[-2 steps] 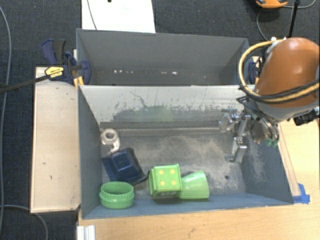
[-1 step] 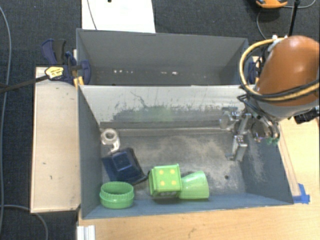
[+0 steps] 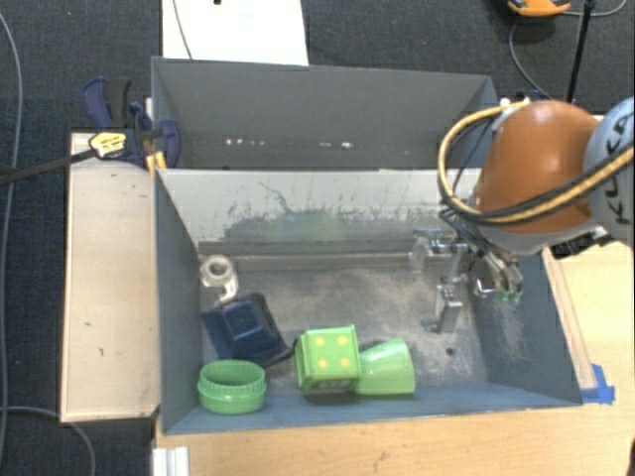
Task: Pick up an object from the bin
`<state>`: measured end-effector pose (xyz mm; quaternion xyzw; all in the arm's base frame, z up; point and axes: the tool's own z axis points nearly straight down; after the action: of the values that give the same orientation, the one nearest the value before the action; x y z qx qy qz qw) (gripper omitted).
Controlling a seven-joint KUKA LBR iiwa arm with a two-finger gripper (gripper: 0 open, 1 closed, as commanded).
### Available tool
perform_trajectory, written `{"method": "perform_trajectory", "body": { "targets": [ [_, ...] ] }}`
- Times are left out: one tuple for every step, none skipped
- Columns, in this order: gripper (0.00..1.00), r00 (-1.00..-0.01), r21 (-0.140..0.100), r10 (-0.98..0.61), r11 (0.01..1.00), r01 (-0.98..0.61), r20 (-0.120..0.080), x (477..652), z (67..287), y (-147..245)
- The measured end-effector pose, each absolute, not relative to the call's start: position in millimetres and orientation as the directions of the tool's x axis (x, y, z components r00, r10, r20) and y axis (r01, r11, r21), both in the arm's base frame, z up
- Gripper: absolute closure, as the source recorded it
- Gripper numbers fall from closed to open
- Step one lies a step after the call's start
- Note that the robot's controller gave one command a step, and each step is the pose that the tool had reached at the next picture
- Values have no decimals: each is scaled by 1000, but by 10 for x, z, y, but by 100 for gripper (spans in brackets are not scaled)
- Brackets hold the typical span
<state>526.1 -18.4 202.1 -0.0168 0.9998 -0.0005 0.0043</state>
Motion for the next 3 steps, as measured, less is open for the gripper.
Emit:
{"method": "perform_trajectory", "body": {
  "targets": [
    [0, -999, -1, -32, 999, -32, -8, 5231, 1851, -94],
    [0, -999, 2, -43, 999, -43, 1, 5187, 1469, 95],
    [0, -995, -3, -102, 995, -102, -13, 5028, 1173, 244]
  ]
}}
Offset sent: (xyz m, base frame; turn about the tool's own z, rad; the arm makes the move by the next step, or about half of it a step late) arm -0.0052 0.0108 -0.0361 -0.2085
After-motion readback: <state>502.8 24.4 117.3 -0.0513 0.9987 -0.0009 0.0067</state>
